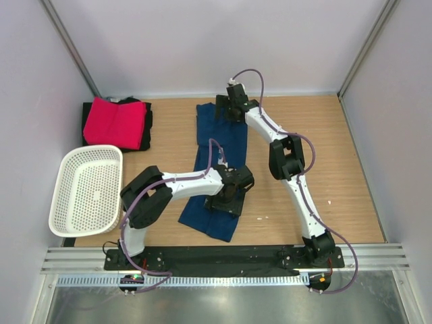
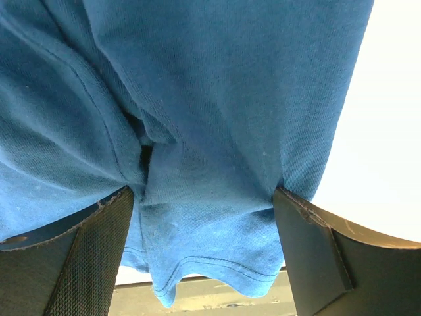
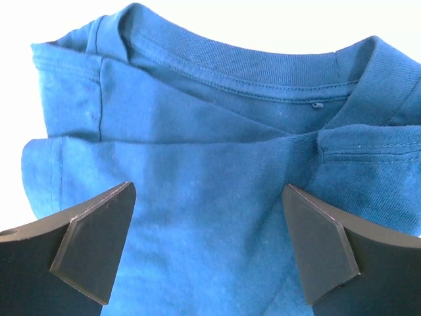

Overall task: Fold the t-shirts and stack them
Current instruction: Fold the tshirt

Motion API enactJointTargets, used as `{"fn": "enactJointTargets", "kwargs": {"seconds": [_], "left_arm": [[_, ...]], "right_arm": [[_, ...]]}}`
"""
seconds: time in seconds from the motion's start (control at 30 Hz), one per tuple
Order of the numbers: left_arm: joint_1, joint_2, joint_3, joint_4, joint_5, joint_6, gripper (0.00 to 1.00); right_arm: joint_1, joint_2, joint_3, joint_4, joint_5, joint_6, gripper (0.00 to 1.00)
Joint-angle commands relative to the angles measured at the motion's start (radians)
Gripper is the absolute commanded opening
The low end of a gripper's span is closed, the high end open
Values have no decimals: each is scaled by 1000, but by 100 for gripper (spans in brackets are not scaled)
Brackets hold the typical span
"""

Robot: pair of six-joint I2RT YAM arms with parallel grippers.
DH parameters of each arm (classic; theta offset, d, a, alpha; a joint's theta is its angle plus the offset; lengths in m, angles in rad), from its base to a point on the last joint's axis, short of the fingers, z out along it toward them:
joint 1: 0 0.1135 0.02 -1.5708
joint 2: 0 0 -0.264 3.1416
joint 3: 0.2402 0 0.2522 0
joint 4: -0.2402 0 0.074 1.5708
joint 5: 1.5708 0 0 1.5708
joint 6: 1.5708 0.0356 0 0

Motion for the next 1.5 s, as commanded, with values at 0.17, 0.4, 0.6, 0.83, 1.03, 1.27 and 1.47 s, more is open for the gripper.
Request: {"fn": "enactJointTargets", "kwargs": {"seconds": [0.17,0.4,0.6,0.83,1.03,1.27,1.47], "left_arm": [[-14,-102,93,-194,-127,-140,89],[-9,-142,29,-118,-198,-214,89],[-9,-54,-28,-42,-121,-245,89],[-34,-88,-118,-24,-22,-376,89],[-74,-54,-111,-42,57,-456,90],[-77,-41,-45,-28,46,-519,91],[-72,-68,-16,-24,-21,-536,91]], "right_arm": [[12,-315,-141,-134,29,39,100],[24,-334,-294,-120,15,56,100],[38,-252,-286,-114,5,53,100],[42,-147,-194,-143,15,61,100],[45,-59,-122,-132,9,58,100],[55,-36,-113,-117,-3,40,100],[55,-37,-42,-123,-24,19,99]]}}
